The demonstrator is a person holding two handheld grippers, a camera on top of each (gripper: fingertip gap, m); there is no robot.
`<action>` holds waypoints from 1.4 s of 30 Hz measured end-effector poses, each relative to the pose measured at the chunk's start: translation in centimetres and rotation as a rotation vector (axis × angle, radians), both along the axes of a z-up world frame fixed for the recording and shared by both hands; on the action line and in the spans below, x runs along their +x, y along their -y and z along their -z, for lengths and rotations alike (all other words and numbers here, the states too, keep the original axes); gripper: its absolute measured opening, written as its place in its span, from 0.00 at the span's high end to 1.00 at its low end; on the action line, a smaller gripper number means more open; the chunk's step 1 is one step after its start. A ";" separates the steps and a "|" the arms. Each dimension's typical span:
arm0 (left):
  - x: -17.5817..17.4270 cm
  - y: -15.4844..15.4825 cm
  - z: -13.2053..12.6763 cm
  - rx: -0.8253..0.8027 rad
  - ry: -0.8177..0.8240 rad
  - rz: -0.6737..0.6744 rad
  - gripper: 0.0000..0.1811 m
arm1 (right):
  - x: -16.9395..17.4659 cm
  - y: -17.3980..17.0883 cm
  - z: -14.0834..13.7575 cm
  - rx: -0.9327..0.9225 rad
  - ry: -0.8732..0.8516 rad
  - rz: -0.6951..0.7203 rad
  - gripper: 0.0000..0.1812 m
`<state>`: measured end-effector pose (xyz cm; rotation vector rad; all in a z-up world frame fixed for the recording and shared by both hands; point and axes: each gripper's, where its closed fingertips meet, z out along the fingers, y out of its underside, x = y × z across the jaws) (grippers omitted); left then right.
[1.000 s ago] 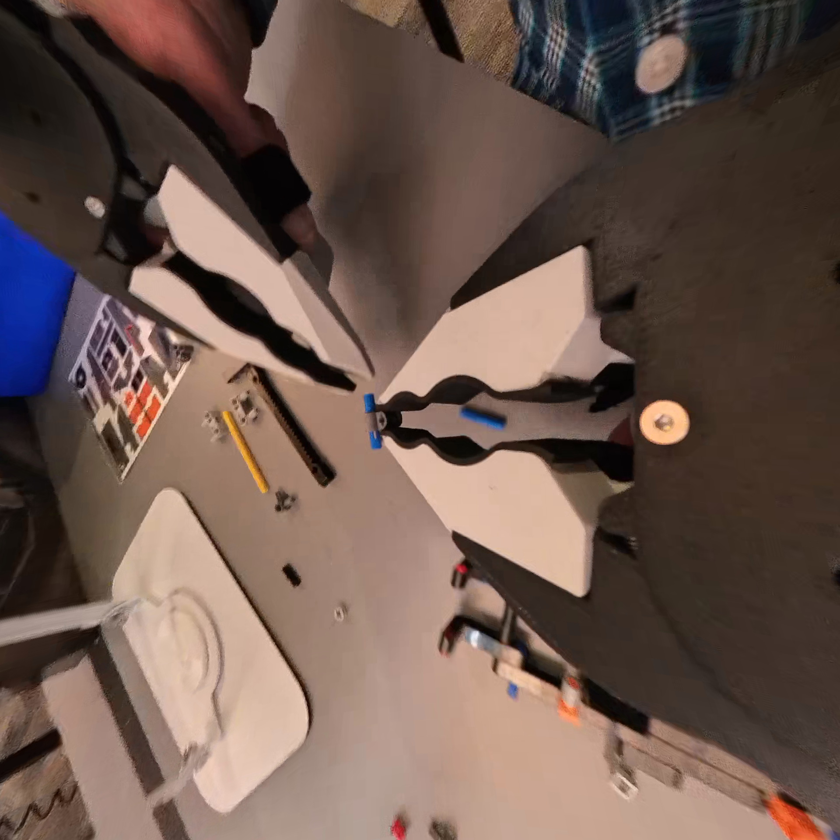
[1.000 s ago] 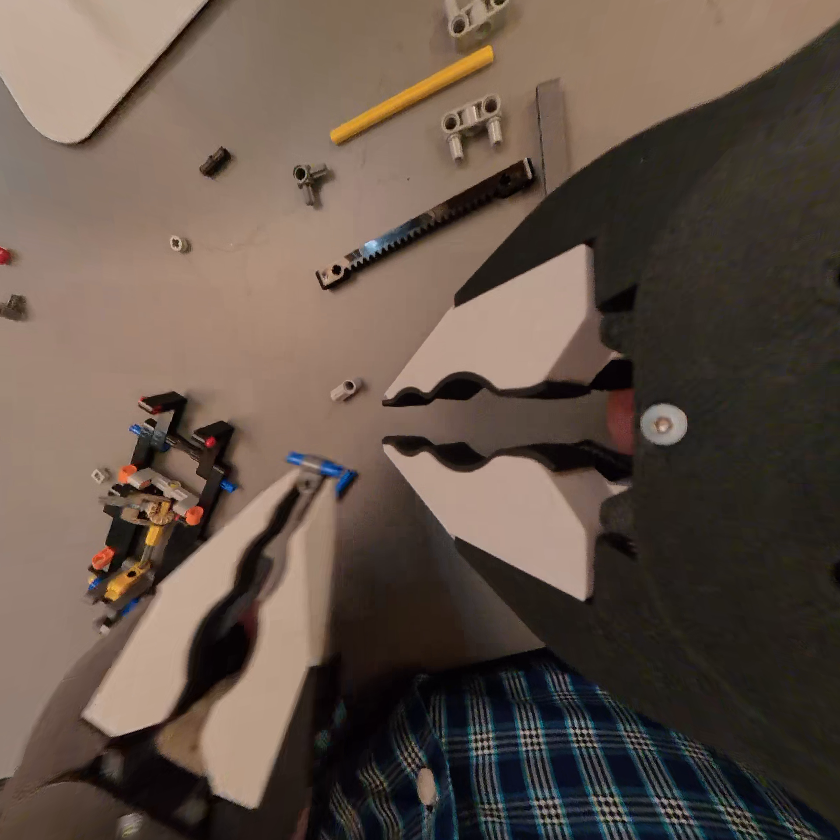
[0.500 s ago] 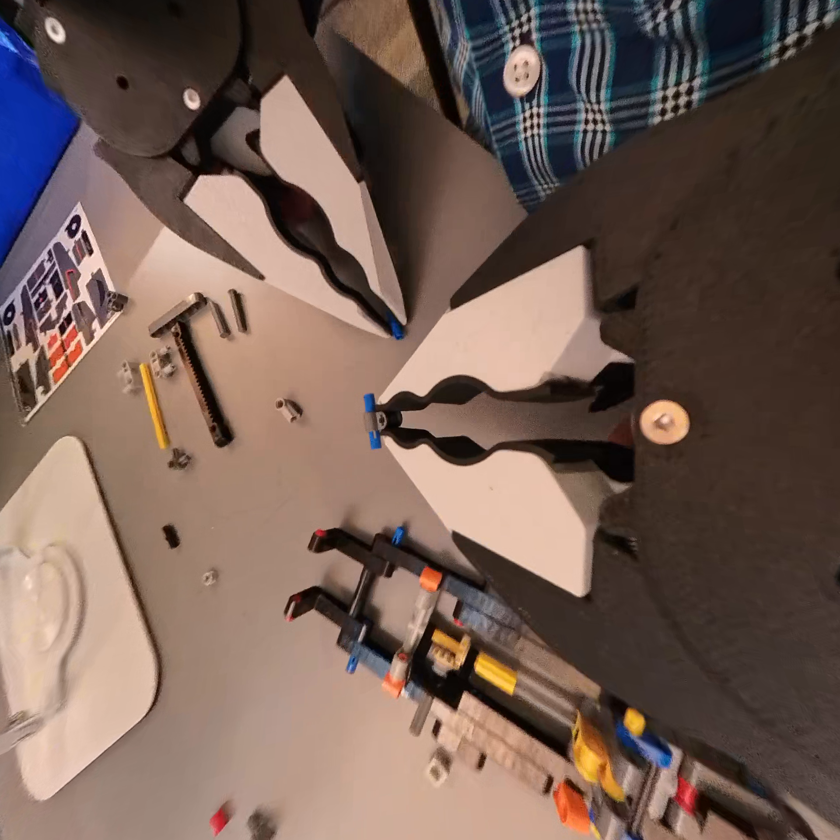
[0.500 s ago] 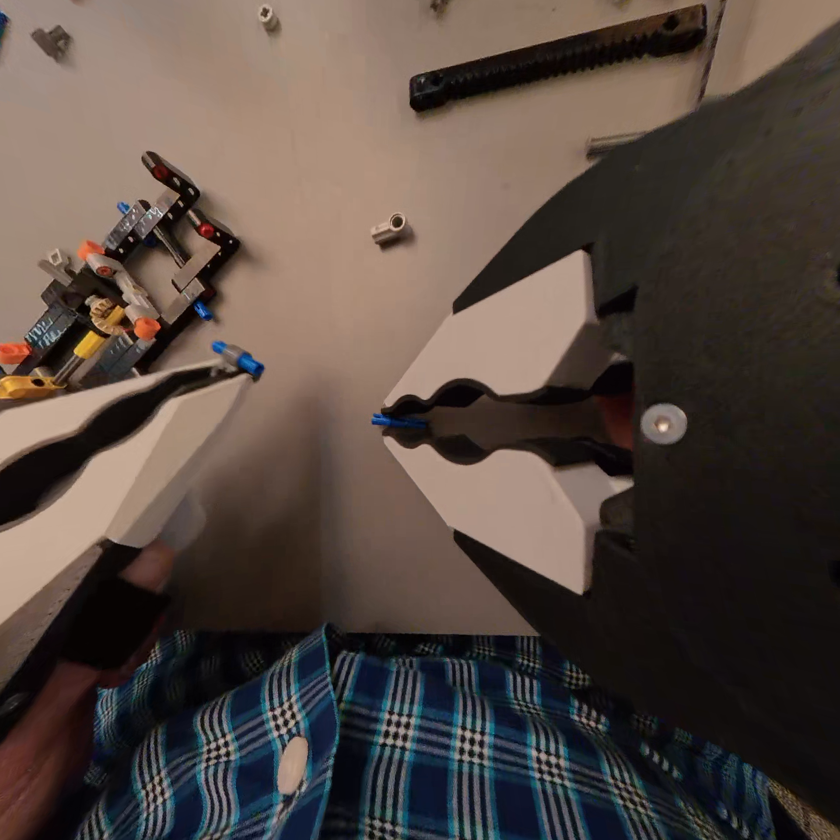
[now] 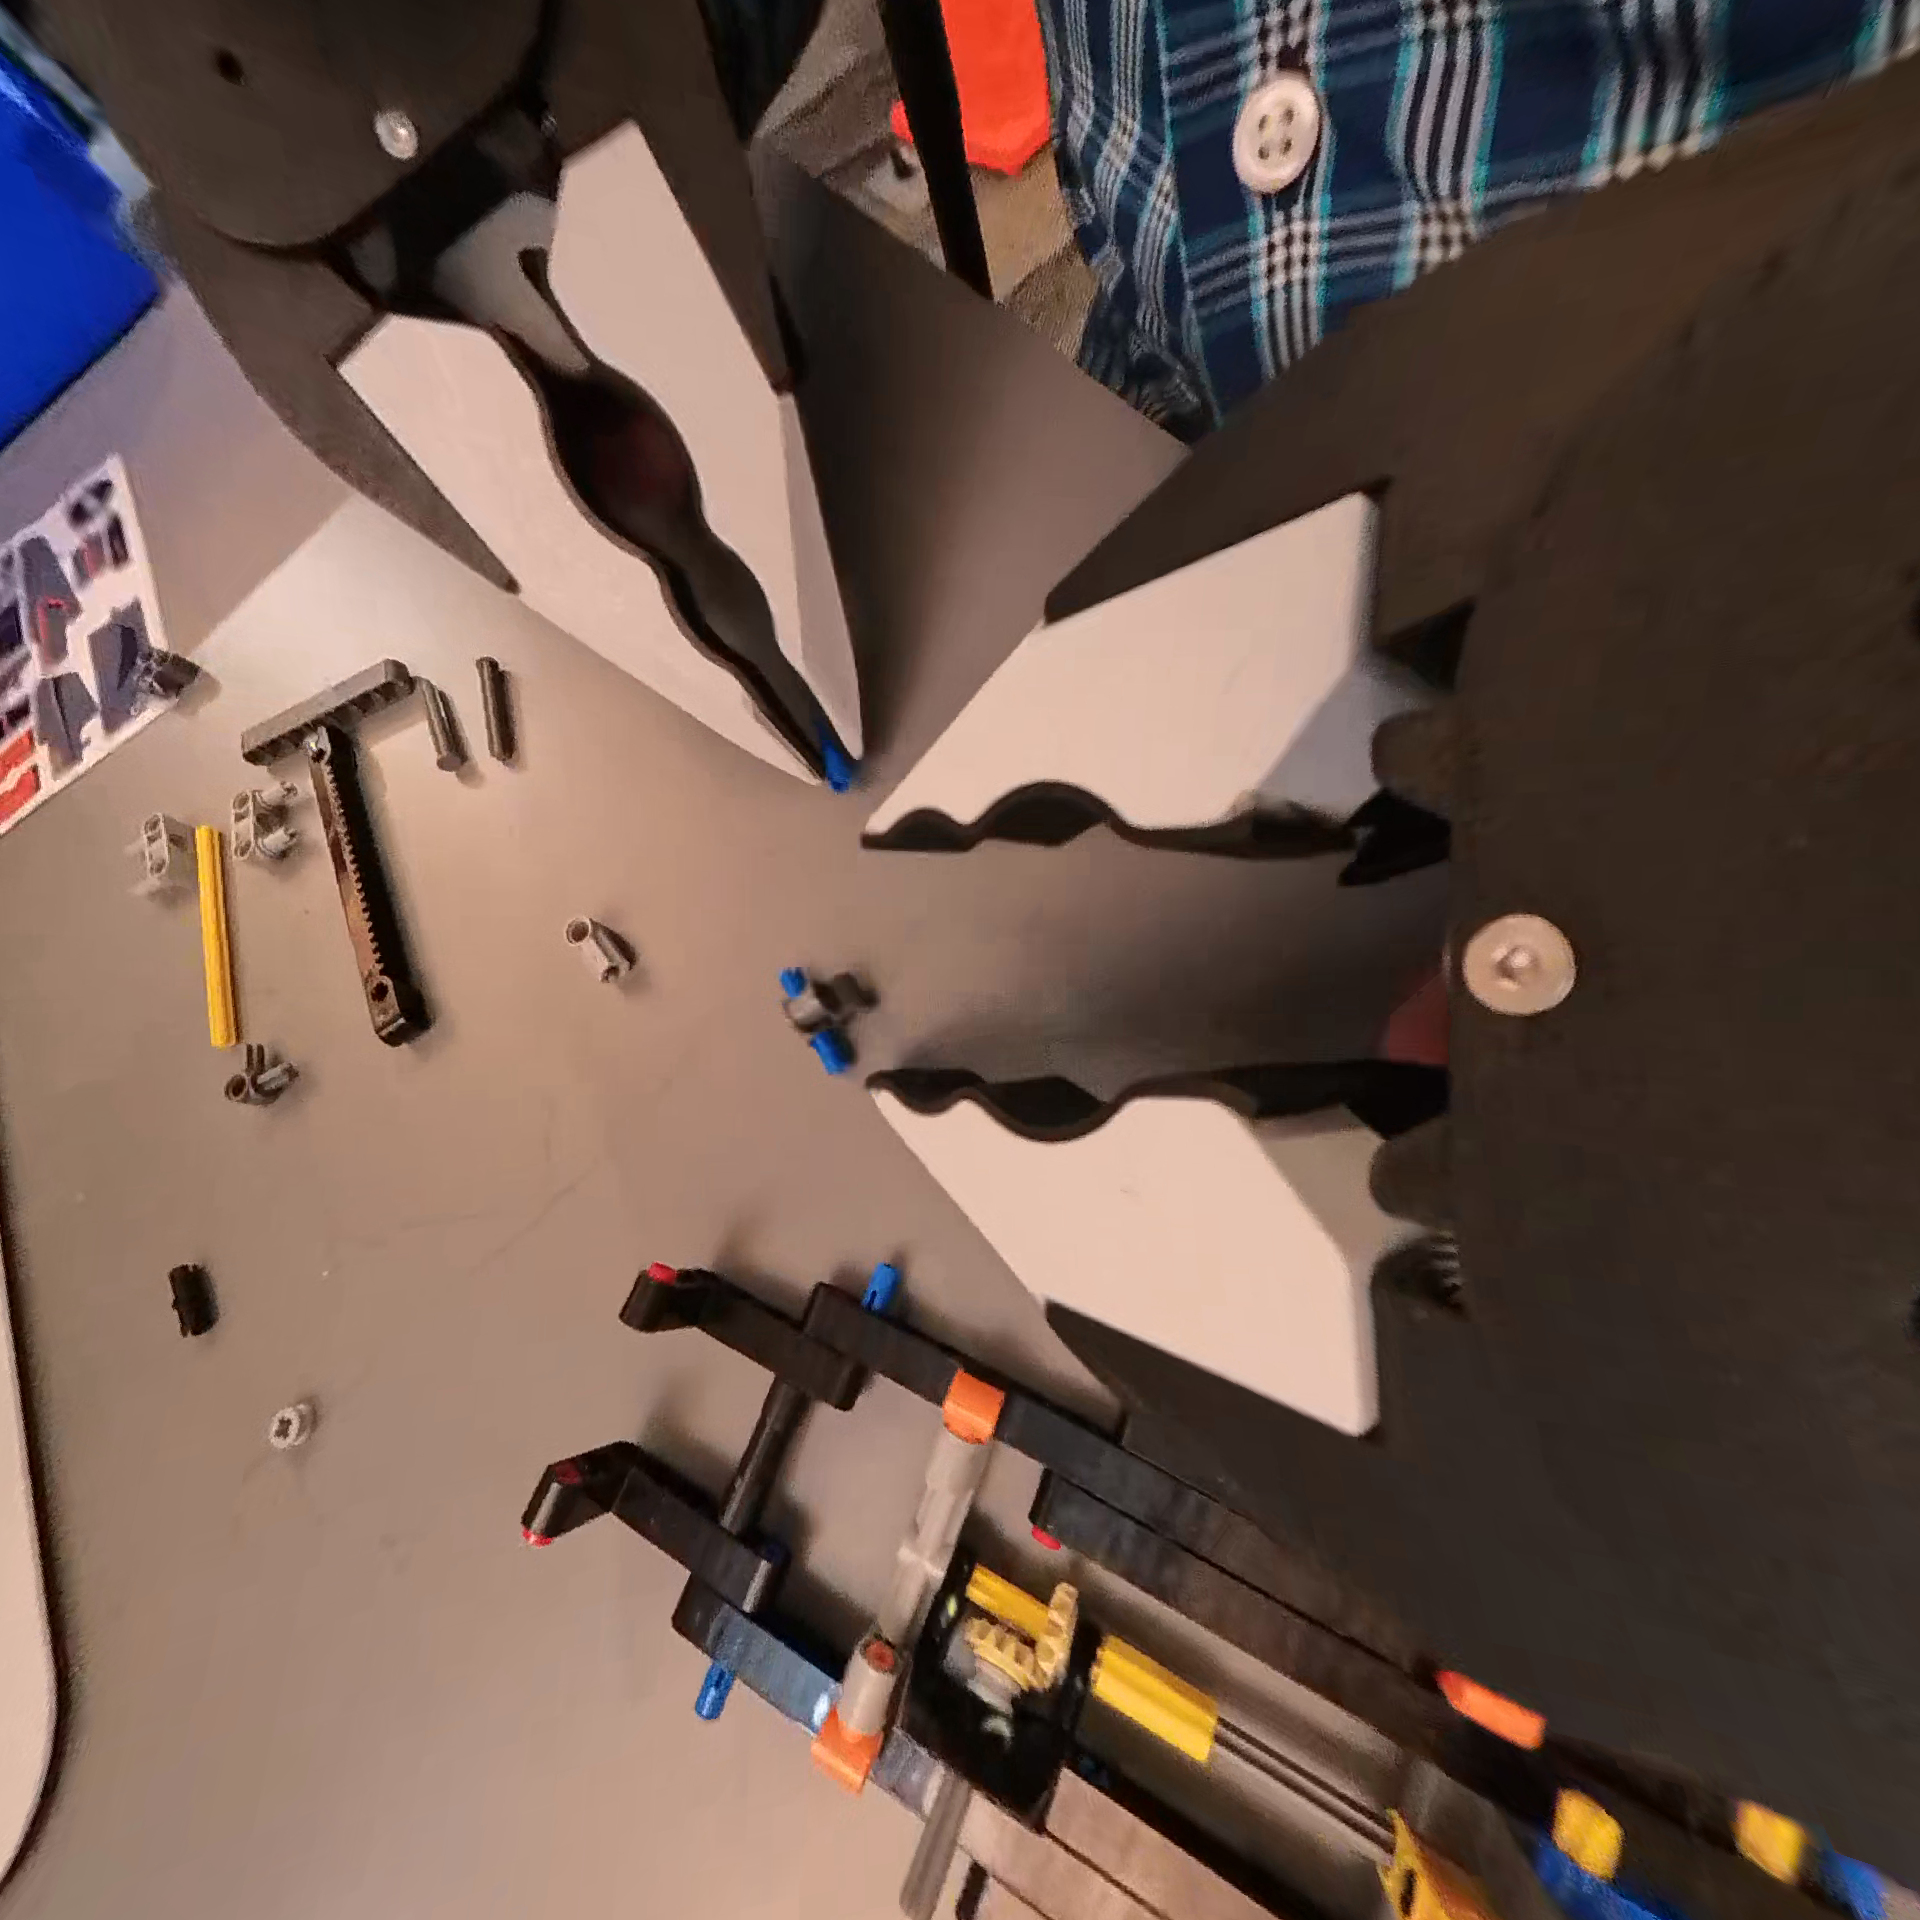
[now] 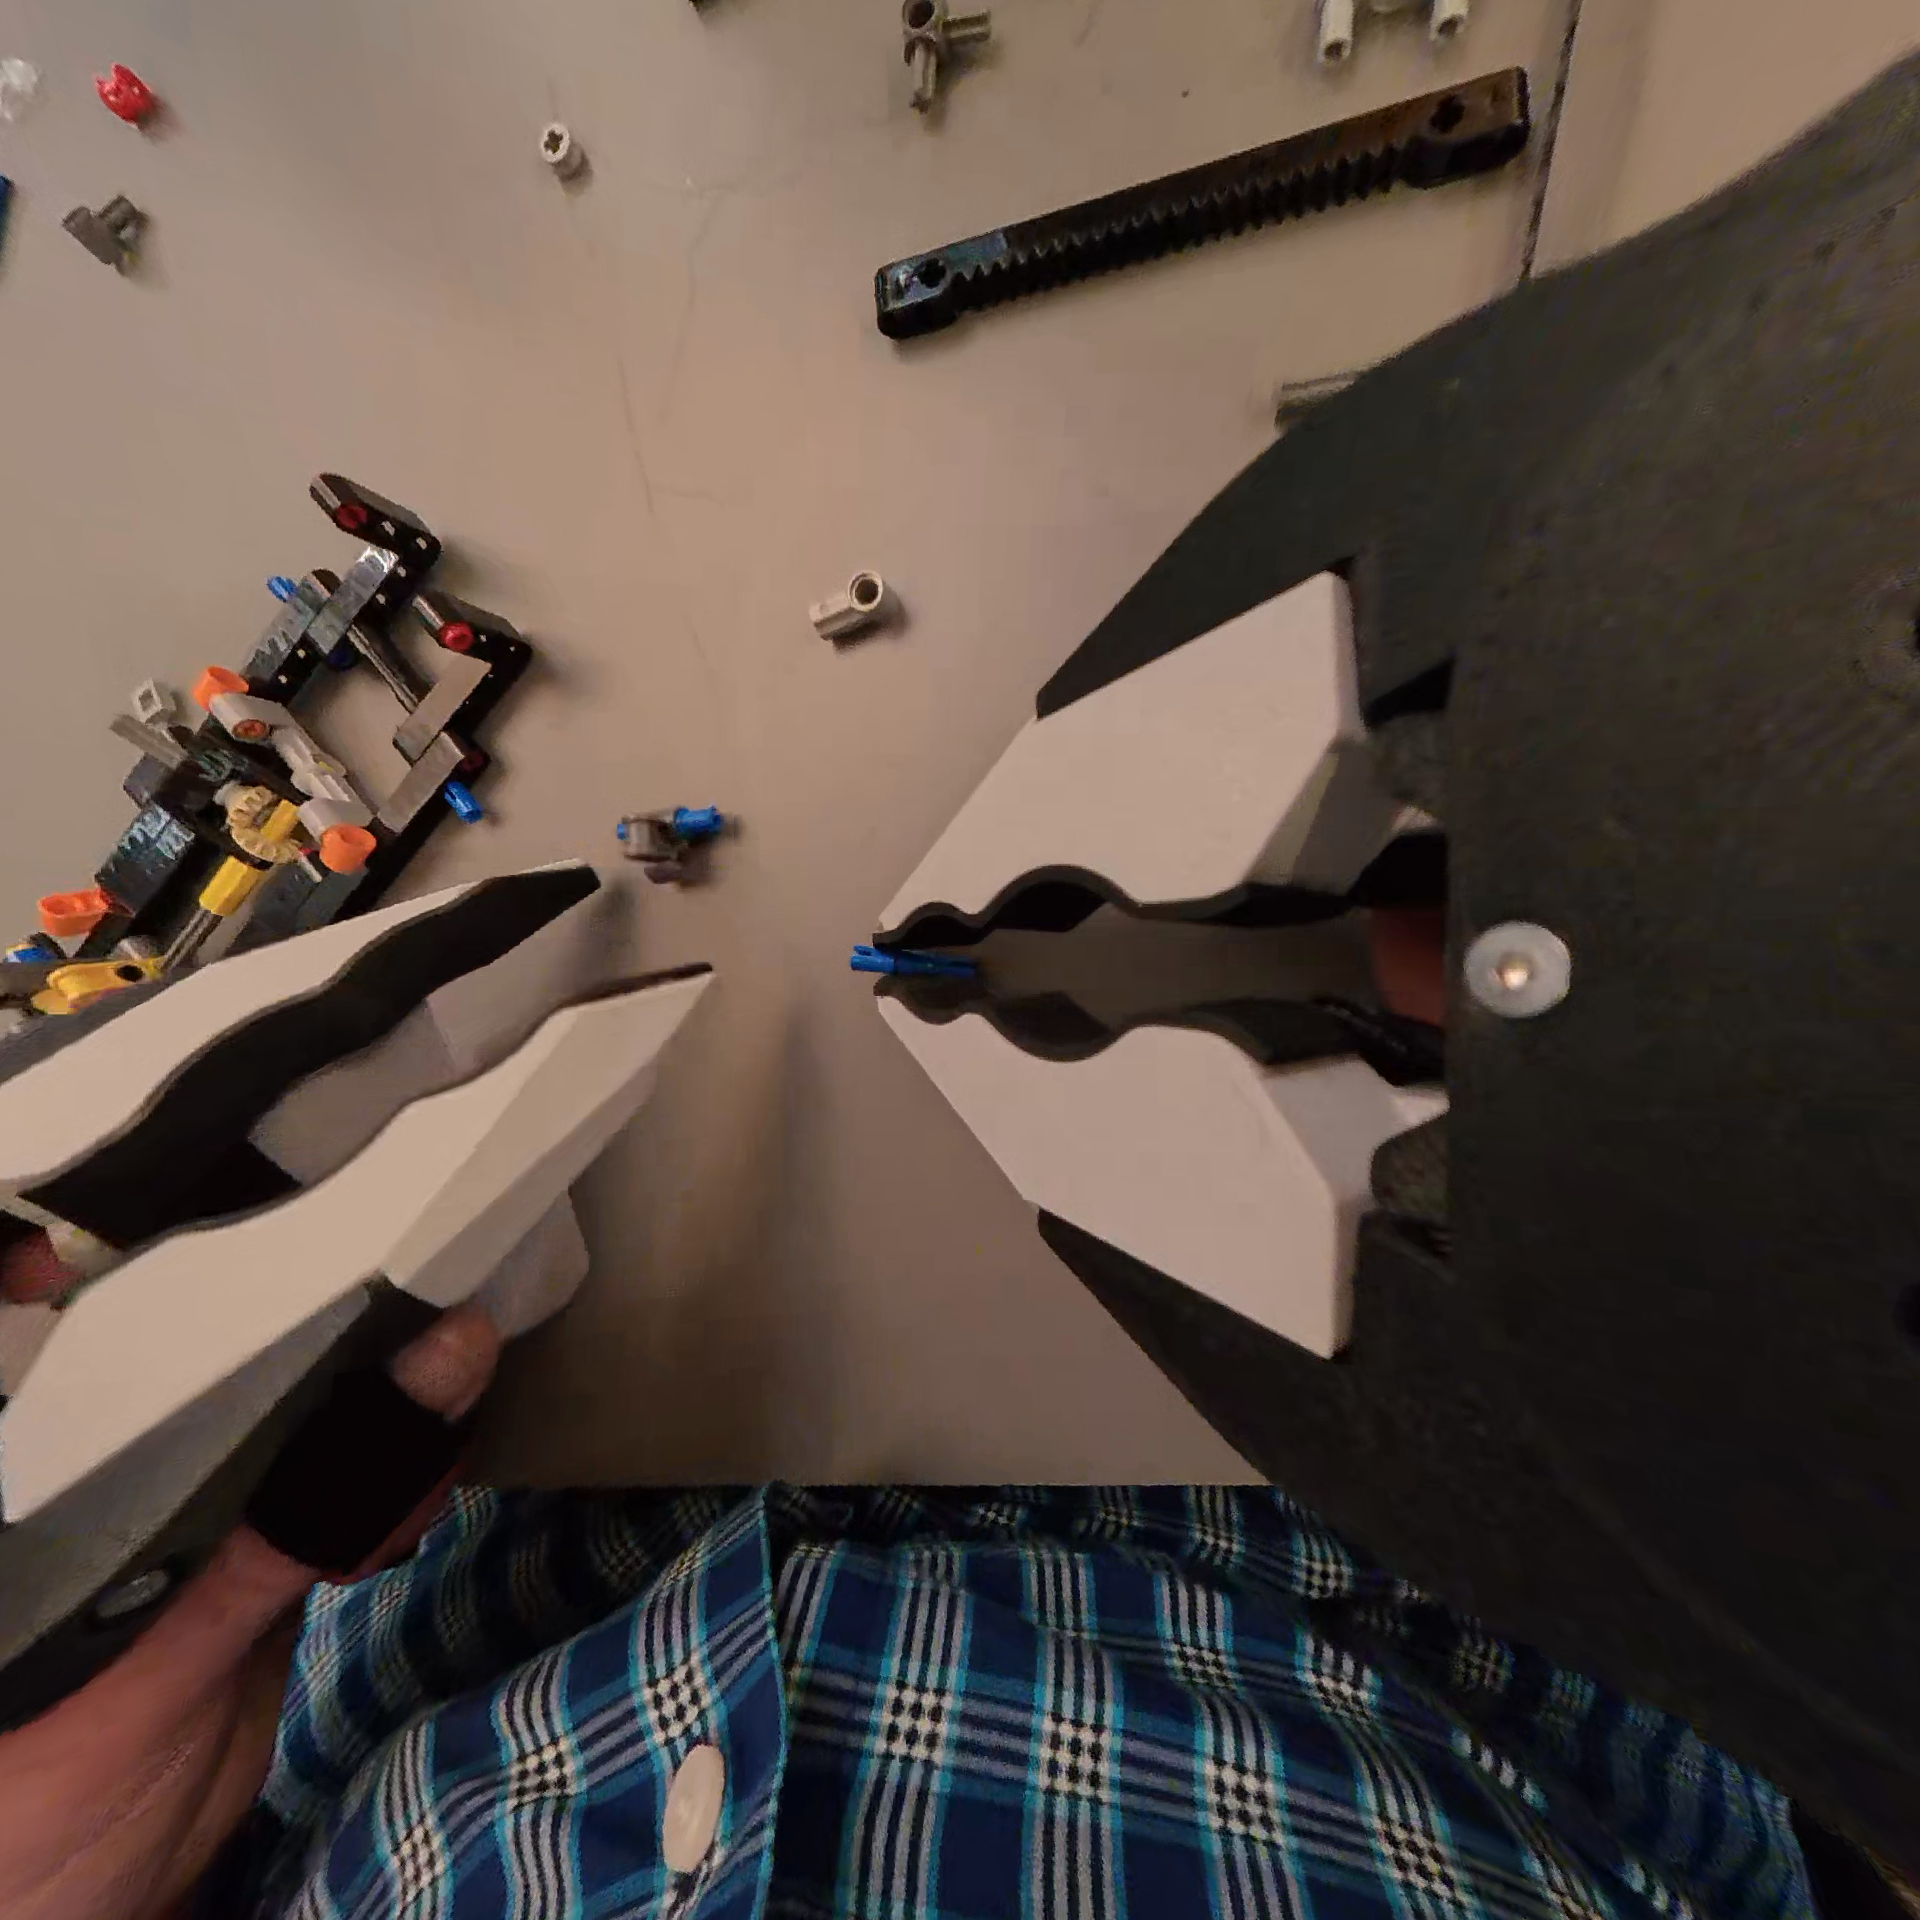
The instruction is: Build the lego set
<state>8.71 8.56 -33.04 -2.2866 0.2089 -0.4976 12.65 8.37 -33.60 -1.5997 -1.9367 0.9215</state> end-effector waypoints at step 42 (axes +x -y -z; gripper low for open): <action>1.3 -0.8 -4.8 0.367 -0.174 0.078 0.99 | -3.1 -0.7 -6.2 -0.569 -0.247 0.141 0.95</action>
